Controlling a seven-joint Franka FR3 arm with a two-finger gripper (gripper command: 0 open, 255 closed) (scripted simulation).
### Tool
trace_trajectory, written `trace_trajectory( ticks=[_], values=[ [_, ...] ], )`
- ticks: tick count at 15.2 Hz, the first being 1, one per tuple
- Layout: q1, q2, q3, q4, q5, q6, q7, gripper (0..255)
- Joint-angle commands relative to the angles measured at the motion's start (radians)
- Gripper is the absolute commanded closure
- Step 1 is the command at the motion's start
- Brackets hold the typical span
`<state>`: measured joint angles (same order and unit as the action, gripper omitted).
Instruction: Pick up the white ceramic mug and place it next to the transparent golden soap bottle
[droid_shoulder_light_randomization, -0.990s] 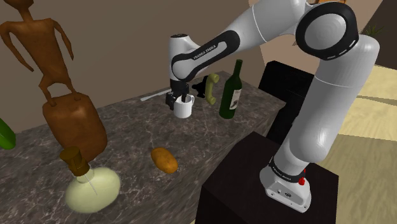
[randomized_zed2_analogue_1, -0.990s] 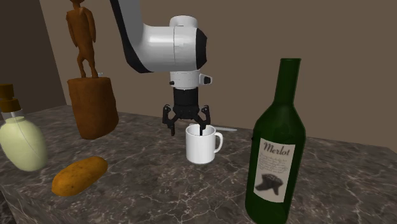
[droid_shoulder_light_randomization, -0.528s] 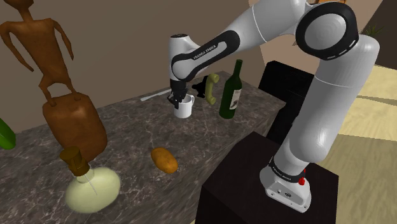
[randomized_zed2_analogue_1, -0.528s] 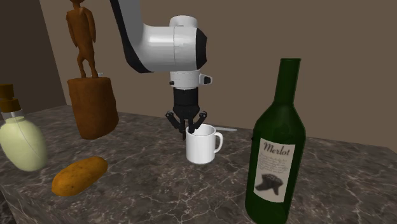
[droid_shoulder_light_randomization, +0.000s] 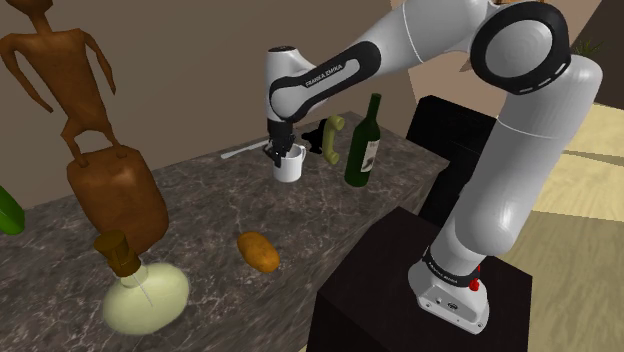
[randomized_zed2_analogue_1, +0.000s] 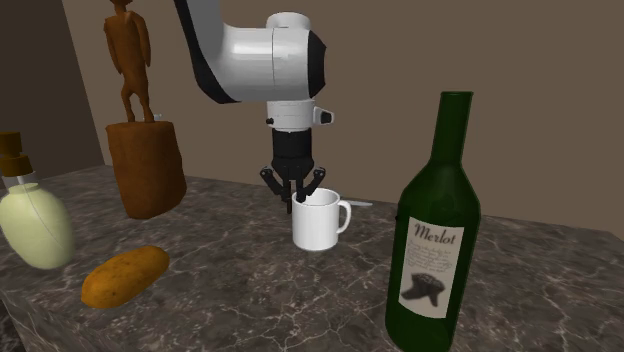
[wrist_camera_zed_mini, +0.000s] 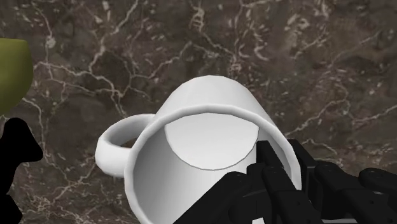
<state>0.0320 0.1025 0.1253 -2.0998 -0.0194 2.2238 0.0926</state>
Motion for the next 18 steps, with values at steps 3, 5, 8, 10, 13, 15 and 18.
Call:
trace_trajectory(
  ticks=[3, 5, 8, 10, 13, 15, 18],
  values=[
    [0.0, -0.022, 0.001, 0.027, 0.004, -0.049, -0.002, 255],
    [0.0, -0.034, 0.001, 0.041, 0.006, -0.075, -0.004, 255],
    [-0.001, -0.049, 0.001, 0.064, 0.009, -0.113, -0.005, 255],
    [-0.001, -0.059, 0.001, 0.081, 0.01, -0.139, -0.007, 255],
    [-0.001, -0.071, 0.001, 0.107, 0.012, -0.177, -0.008, 255],
    [-0.001, -0.079, 0.001, 0.125, 0.013, -0.203, -0.009, 255],
    [-0.002, -0.088, 0.001, 0.155, 0.015, -0.242, -0.01, 255]
  ],
)
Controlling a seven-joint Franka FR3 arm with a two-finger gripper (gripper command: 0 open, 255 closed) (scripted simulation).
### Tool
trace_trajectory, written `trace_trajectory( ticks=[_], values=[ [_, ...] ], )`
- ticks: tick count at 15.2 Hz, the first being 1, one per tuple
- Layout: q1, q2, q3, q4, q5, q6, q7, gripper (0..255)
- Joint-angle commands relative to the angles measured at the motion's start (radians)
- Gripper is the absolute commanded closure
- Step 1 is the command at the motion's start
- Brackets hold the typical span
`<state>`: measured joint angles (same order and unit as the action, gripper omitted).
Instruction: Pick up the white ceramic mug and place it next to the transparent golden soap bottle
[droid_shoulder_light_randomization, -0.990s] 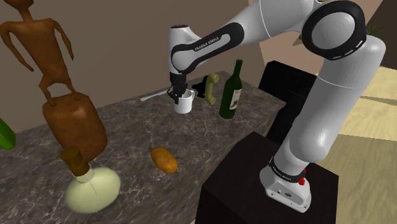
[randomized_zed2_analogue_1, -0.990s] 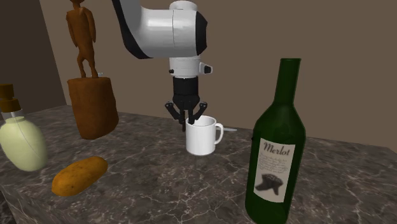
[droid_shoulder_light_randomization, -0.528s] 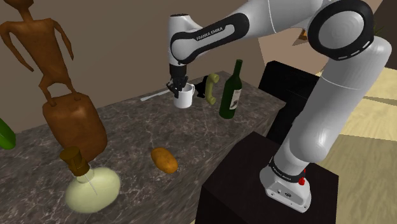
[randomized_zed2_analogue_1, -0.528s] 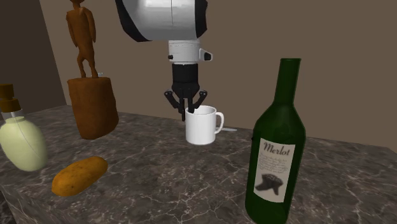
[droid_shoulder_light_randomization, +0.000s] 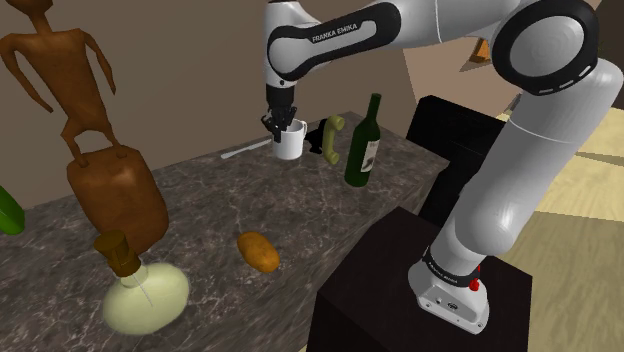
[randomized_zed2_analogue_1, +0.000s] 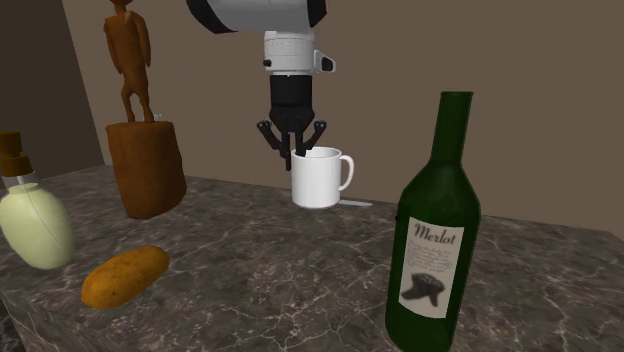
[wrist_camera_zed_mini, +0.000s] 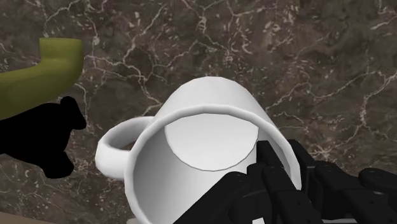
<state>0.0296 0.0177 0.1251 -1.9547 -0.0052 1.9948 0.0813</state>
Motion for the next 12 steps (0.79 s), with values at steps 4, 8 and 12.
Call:
trace_trajectory(
  ticks=[4, 8, 12],
  values=[
    [0.001, -0.013, 0.001, 0.052, 0.002, -0.065, 0.0, 255],
    [0.0, -0.02, 0.0, 0.098, 0.003, -0.118, 0.0, 255],
    [0.0, -0.023, 0.0, 0.149, 0.003, -0.171, -0.001, 255]
  ],
)
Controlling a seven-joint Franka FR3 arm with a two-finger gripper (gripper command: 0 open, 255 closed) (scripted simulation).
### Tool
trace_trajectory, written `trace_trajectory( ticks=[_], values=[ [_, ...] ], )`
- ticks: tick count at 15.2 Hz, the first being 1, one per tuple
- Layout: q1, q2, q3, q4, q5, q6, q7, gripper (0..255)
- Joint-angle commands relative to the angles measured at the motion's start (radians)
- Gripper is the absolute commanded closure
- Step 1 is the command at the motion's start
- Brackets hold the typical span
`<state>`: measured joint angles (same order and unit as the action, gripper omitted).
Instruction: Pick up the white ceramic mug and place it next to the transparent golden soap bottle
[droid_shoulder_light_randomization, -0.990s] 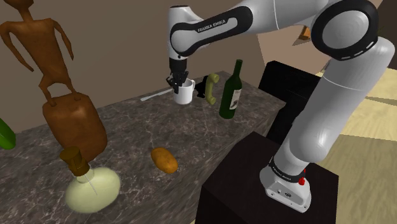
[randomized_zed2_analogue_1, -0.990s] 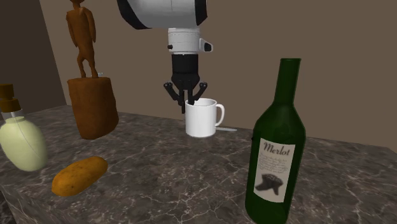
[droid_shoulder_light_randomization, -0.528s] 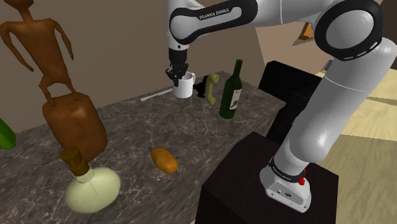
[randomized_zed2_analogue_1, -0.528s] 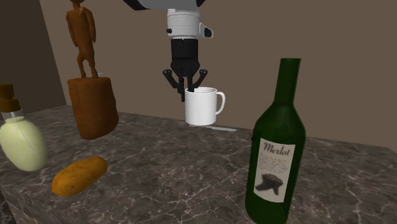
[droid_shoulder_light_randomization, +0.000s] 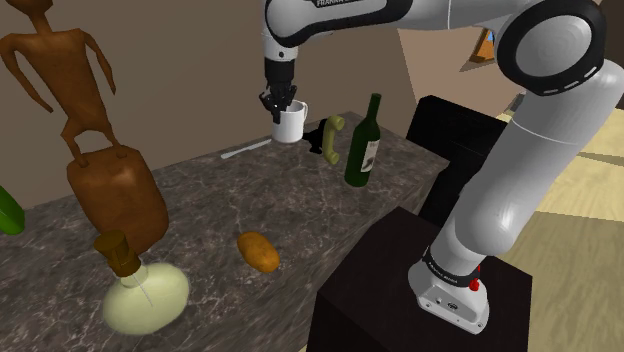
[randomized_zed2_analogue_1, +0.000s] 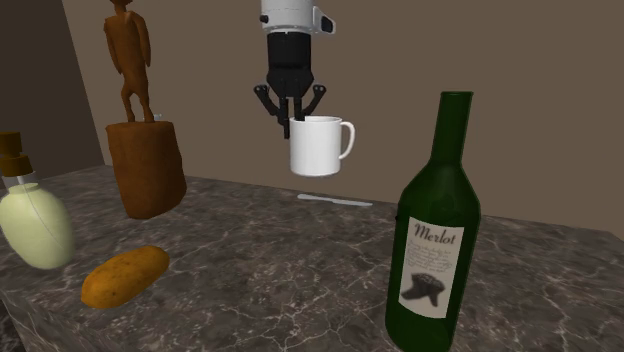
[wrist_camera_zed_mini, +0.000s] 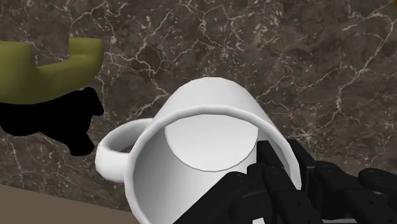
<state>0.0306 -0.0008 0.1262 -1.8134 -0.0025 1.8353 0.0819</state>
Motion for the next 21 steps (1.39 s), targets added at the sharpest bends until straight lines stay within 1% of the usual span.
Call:
trace_trajectory(
  ticks=[1, 12, 21],
  values=[
    [-0.001, -0.005, -0.001, 0.021, 0.001, -0.025, -0.002, 255],
    [0.0, 0.009, 0.0, 0.185, -0.001, -0.176, -0.001, 255],
    [0.002, 0.044, 0.002, 0.352, -0.006, -0.308, 0.002, 255]
  ],
)
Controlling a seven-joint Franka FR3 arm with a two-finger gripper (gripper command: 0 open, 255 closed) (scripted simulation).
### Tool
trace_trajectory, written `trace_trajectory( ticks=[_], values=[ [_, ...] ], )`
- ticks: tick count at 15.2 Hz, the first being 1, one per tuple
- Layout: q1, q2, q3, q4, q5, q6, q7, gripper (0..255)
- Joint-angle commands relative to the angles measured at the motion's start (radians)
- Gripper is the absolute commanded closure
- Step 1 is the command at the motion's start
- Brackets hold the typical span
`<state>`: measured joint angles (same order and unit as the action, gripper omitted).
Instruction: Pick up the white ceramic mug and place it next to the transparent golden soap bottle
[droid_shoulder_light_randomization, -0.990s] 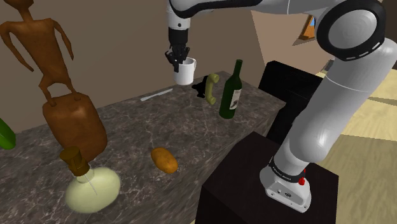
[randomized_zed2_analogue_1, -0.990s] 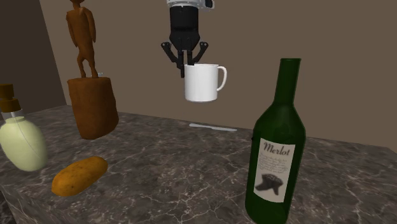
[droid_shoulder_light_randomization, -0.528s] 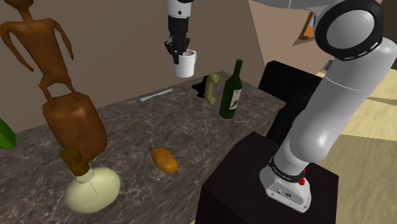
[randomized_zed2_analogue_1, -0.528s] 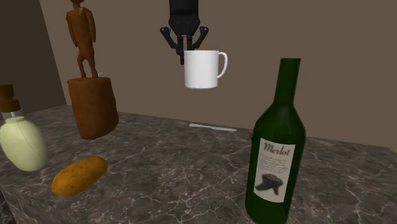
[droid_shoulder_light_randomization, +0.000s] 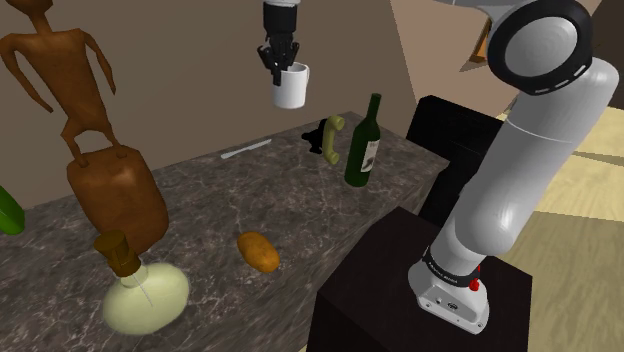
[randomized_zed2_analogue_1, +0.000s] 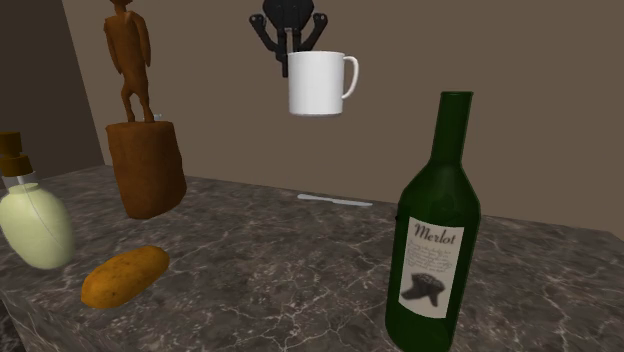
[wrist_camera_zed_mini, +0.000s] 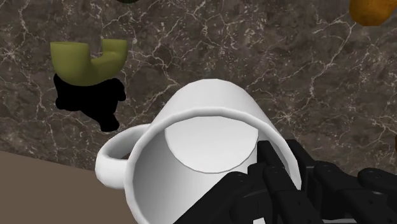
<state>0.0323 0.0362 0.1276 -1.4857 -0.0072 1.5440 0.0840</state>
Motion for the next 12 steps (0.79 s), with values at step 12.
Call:
trace_trajectory(
  ticks=[12],
  values=[
    [0.057, 0.042, 0.046, 0.178, -0.011, -0.137, 0.099, 255]
  ],
)
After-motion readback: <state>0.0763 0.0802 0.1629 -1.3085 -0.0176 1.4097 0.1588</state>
